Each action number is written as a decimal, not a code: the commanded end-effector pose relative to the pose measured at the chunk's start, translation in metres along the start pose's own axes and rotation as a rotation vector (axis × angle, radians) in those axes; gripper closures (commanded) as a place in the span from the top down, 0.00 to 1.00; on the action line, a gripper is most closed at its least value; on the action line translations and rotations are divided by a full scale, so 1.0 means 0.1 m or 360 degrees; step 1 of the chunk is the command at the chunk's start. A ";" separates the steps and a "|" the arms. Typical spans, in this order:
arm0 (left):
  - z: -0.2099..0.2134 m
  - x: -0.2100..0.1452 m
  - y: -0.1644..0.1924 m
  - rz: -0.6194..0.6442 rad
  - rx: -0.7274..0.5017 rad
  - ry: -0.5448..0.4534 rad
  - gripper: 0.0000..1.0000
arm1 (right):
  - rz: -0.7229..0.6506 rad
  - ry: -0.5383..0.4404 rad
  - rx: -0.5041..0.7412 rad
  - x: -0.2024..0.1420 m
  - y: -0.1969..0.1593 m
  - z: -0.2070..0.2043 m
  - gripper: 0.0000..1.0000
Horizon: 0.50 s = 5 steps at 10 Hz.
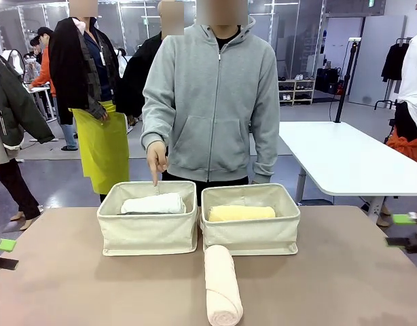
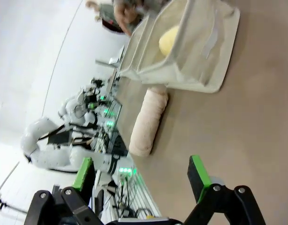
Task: Divide the towels into two baskets.
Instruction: Pick up one hotel-folded towel from the bottom of the table and place it in the Fabric basket indicated by the person.
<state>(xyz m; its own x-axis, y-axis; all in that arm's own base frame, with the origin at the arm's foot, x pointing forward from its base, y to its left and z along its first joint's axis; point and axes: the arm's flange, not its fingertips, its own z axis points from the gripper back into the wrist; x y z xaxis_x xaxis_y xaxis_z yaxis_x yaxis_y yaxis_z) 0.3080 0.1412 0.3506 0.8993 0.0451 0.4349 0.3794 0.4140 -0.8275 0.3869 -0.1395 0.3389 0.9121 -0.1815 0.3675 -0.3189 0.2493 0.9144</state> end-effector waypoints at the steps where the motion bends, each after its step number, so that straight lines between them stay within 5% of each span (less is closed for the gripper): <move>1: 0.02 0.00 -0.02 -0.0013 -0.0018 -0.0027 1.00 | -0.0014 -0.0221 0.0068 -0.23 0.26 -0.53 1.00; 5: 0.02 0.00 -0.02 -0.0013 -0.0018 -0.0027 1.00 | -0.0068 0.0189 -0.0054 -0.27 0.45 -1.52 1.00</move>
<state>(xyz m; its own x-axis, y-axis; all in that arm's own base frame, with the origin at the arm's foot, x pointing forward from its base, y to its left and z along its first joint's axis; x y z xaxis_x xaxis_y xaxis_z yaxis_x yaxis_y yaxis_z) 0.3078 0.1416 0.3506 0.8992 0.0464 0.4351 0.3790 0.4143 -0.8275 0.3827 -0.0010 0.3353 0.9296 -0.1203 0.3483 -0.3184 0.2134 0.9236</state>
